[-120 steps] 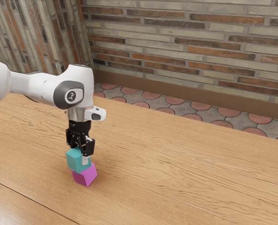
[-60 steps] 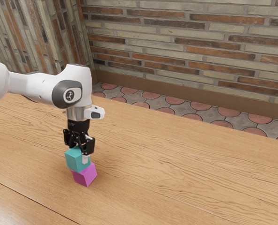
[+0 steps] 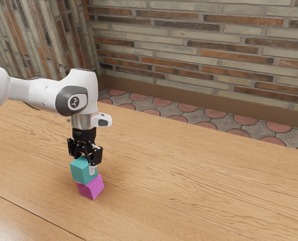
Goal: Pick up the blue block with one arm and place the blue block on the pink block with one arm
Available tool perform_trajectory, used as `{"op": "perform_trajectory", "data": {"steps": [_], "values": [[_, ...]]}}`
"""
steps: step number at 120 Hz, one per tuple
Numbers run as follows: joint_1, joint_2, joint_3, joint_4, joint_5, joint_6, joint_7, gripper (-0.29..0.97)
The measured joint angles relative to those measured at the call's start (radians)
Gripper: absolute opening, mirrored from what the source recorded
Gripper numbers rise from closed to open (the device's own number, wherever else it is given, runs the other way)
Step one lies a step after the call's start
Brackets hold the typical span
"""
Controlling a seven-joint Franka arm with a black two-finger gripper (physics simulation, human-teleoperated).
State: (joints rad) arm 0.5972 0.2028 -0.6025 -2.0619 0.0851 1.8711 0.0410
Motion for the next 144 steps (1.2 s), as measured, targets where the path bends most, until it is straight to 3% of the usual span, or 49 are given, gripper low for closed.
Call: {"op": "perform_trajectory", "data": {"steps": [64, 98, 120, 144], "values": [[0.005, 0.006, -0.008, 0.001, -0.005, 0.013, -0.021, 0.40], [0.014, -0.010, -0.019, 0.014, -0.002, 0.014, -0.014, 0.56], [0.013, -0.161, -0.062, 0.073, -0.007, 0.009, 0.118, 0.63], [-0.041, -0.215, -0.116, 0.347, 0.000, -0.094, 0.391, 0.66]]}}
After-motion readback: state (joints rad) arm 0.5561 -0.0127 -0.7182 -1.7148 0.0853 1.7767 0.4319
